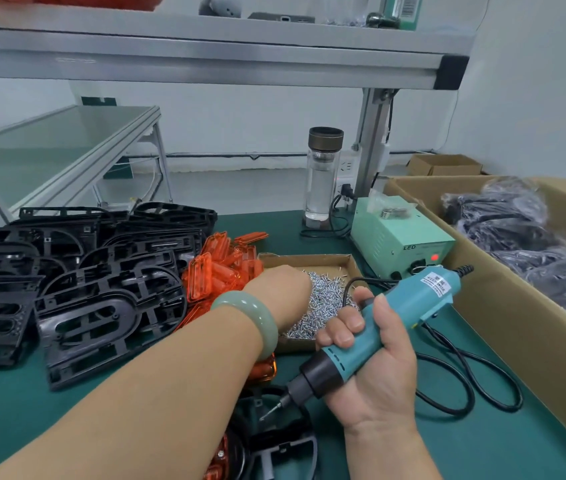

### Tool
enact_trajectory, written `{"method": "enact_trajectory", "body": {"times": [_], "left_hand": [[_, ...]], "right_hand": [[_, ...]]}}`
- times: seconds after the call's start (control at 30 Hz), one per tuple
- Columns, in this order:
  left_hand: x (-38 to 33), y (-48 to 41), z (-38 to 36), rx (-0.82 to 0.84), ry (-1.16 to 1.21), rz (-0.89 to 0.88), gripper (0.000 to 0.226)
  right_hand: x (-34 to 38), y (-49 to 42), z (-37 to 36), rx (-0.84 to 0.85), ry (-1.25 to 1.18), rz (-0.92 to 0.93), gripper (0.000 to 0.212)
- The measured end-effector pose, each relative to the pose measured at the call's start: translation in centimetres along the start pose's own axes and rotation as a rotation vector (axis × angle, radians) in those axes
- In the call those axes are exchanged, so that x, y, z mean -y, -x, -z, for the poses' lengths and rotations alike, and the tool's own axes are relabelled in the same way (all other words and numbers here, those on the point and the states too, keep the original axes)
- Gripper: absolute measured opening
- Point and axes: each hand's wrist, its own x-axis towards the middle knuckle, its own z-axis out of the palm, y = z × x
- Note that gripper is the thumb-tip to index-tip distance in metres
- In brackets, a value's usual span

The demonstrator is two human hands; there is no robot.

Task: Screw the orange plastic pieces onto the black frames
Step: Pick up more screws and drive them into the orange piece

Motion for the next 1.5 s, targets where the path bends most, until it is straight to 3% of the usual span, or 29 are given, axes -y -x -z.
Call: {"method": "enact_trajectory", "body": {"times": [0.4,0.57,0.7,0.9,1.07,1.3,1.5], "left_hand": [[0.9,1.2,-0.6,-0.232,0.304,0.018,0.007],[1.3,1.9,-0.8,-0.266,0.397,0.047,0.027],[1.2,2.3,-0.8,-0.332,0.456,0.064,0.017],[1.1,3.2,-0.6,-0.461,0.595,0.103,0.022],[2.0,5.8,0.0,-0.586,0.847,0.162,0.021],[4.4,13.1,-2.3,-0.540,1.245,0.215,0.014],[4.5,18.5,-5.2,-0.595,1.481,0.324,0.030]], "right_hand": [[-0.2,0.1,-0.1,0.008,0.029,0.000,0.014],[-0.3,0.1,-0.1,0.011,0.045,-0.002,0.014],[-0.4,0.2,-0.1,0.019,0.047,-0.007,0.014],[-0.5,0.1,0.0,0.019,0.060,-0.007,0.015],[-0.5,0.2,-0.1,0.019,0.056,-0.007,0.014],[-1.3,0.9,-0.6,0.039,0.034,0.020,0.013],[-2.3,2.0,-2.0,-0.013,0.028,0.075,0.014]]}}
